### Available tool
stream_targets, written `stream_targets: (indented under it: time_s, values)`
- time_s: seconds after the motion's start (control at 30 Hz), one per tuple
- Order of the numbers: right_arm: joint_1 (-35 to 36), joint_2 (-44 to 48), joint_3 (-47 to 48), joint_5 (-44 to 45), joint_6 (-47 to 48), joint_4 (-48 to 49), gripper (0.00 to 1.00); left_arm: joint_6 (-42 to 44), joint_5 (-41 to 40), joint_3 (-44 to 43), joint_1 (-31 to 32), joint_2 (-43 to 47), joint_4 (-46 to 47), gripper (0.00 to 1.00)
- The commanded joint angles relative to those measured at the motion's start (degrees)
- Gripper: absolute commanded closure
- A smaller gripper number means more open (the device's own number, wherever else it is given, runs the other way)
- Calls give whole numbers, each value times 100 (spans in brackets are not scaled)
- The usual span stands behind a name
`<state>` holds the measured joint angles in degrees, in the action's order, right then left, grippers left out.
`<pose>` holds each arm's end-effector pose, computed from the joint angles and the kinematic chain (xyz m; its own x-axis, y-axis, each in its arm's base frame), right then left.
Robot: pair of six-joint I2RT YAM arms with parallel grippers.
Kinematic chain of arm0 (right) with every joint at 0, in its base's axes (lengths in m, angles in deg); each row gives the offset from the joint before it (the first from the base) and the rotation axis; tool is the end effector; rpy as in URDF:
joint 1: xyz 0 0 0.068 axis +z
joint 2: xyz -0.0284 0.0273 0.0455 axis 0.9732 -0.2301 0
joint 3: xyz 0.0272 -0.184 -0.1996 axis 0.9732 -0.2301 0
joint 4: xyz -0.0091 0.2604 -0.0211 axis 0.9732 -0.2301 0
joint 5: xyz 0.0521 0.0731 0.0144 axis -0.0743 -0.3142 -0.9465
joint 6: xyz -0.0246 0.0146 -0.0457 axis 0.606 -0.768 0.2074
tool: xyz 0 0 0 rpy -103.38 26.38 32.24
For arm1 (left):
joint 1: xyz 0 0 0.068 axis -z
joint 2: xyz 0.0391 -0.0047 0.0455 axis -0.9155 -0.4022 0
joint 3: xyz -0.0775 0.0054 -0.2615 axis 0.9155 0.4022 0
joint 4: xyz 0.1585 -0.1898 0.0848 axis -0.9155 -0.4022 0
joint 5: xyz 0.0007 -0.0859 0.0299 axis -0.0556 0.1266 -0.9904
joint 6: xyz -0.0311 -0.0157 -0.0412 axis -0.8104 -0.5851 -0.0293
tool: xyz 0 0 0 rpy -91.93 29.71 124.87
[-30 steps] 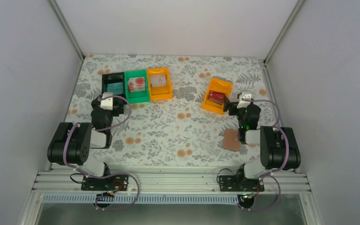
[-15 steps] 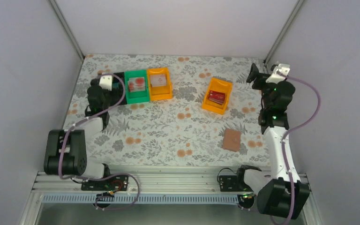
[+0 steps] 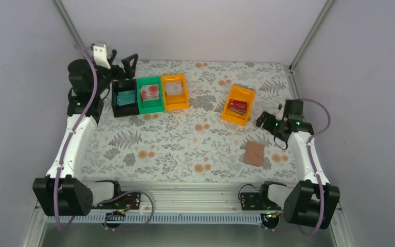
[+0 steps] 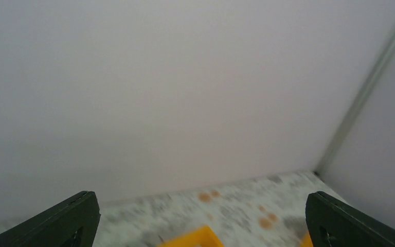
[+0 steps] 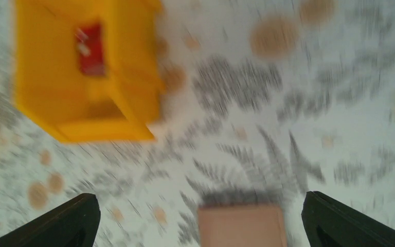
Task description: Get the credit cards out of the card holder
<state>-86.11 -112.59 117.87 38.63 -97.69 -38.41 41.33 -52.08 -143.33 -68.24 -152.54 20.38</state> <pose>0.2196 -0.0292 0.2660 -0.7162 0.4594 -0.5254 0.3042 0.8830 0.3575 0.2858 -0.0057 0.4138 -0.0228 -0.1755 -0.9842 0.4052 0.8984 -0.1696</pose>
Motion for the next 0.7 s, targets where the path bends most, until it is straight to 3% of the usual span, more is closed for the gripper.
stream_targets:
  time_s: [0.0,0.27,0.5,0.67]
  values:
    - [-9,-64,-415,54,-469,-917,1,-643,231,385,373,337,-1323,0]
    - [385,-1178,-1111,49,-1261,5,1,-516,-30,924,809,991,-1644,0]
    - [1296,-1450,-1120,854,-1741,-192,1,-285,-211,972,820,1137,-1381,0]
    - [1829,-1572,-1255,938,-2076,-244,1,-369,-88,1119,828,1221,-1163,0]
